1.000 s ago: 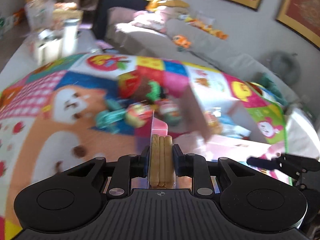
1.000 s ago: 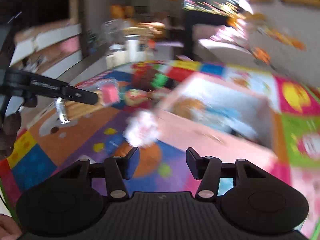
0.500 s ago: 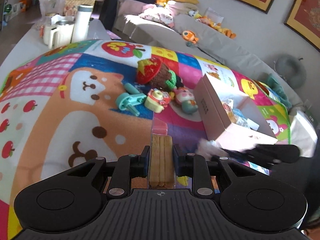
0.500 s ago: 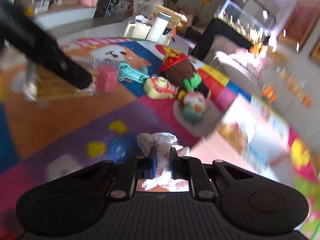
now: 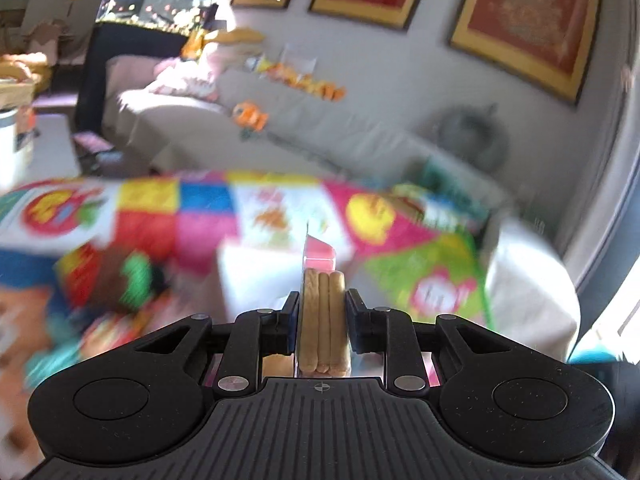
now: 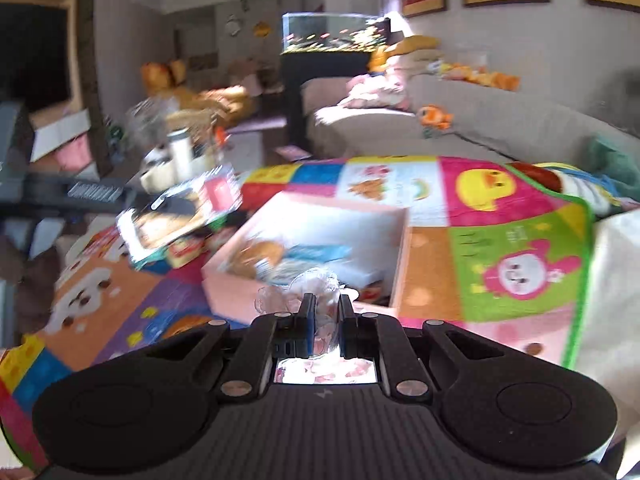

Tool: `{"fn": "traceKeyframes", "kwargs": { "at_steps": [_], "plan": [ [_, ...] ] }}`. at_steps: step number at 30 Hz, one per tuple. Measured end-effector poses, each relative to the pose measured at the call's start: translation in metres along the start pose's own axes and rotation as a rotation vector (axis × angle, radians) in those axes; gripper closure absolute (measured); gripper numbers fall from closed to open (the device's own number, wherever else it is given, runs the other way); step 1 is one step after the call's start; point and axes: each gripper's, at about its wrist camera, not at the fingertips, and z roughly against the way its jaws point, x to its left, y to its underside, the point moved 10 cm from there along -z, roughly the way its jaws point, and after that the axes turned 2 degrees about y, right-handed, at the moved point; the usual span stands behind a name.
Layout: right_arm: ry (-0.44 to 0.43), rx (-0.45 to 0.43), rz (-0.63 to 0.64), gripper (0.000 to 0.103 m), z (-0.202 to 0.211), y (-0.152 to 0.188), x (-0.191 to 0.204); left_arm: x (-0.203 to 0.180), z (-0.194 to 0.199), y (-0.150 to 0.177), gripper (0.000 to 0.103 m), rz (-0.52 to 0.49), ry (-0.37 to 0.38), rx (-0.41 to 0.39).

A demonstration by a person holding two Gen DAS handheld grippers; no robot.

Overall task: Organize objects
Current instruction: 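Place the biscuit packet into the pink box with the left tool while the right drops the cloth, then grasp the crocheted doll with the red hat using the right tool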

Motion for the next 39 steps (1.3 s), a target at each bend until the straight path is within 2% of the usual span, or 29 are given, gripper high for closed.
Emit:
{"fn": "traceKeyframes", "kwargs": {
  "at_steps": [2, 3, 6, 7, 10, 13, 17, 20, 24, 26, 30, 31, 32, 34, 35, 36, 39],
  "plan": [
    [0.012, -0.005, -0.026, 0.093, -0.005, -0.003, -0.011, -0.002, -0.031, -0.016, 0.076, 0.069, 0.039, -0.048],
    [0.016, -0.006, -0.037, 0.093, -0.006, -0.004, -0.015, 0.000, -0.049, -0.017, 0.075, 0.091, 0.039, -0.037],
    [0.020, -0.016, -0.048, 0.093, -0.007, -0.004, -0.020, 0.017, -0.078, -0.011, 0.076, 0.137, -0.064, -0.031],
    [0.024, -0.017, -0.049, 0.093, -0.009, -0.003, -0.020, 0.019, -0.079, -0.008, 0.076, 0.141, -0.071, -0.031],
    [0.037, -0.011, -0.068, 0.093, -0.012, -0.003, -0.025, 0.026, -0.066, 0.004, 0.076, 0.146, -0.068, -0.029],
    [0.033, -0.018, -0.090, 0.093, -0.023, -0.015, -0.030, 0.029, -0.036, 0.020, 0.076, 0.120, -0.059, -0.023],
    [-0.014, -0.047, -0.143, 0.093, -0.052, -0.057, -0.033, 0.038, 0.011, 0.045, 0.076, 0.075, -0.066, -0.033],
    [-0.057, -0.030, -0.184, 0.093, -0.093, -0.090, -0.027, 0.048, 0.028, 0.060, 0.076, 0.068, -0.093, -0.018],
    [-0.070, 0.051, -0.144, 0.093, -0.164, -0.106, 0.004, 0.070, 0.043, 0.079, 0.076, 0.076, -0.154, 0.012],
    [-0.071, 0.127, -0.115, 0.093, -0.199, -0.098, 0.022, 0.085, 0.051, 0.085, 0.076, 0.091, -0.182, 0.011],
    [-0.022, 0.287, -0.078, 0.092, -0.256, -0.066, 0.038, 0.118, 0.063, 0.093, 0.076, 0.106, -0.266, -0.017],
    [0.009, 0.303, -0.070, 0.091, -0.263, -0.061, 0.037, 0.126, 0.066, 0.095, 0.076, 0.128, -0.280, -0.023],
    [0.030, 0.330, -0.070, 0.087, -0.266, -0.058, 0.035, 0.134, 0.070, 0.098, 0.076, 0.155, -0.287, -0.032],
    [0.031, 0.349, -0.084, 0.067, -0.263, -0.062, 0.030, 0.145, 0.078, 0.101, 0.076, 0.193, -0.290, -0.059],
    [0.048, 0.338, -0.072, 0.042, -0.258, -0.066, 0.029, 0.151, 0.081, 0.103, 0.076, 0.206, -0.295, -0.079],
    [0.073, 0.316, -0.054, 0.026, -0.251, -0.073, 0.026, 0.154, 0.084, 0.103, 0.076, 0.216, -0.298, -0.093],
    [0.100, 0.267, -0.016, 0.025, -0.227, -0.092, 0.026, 0.163, 0.090, 0.104, 0.076, 0.260, -0.286, -0.122]
  ]
}}
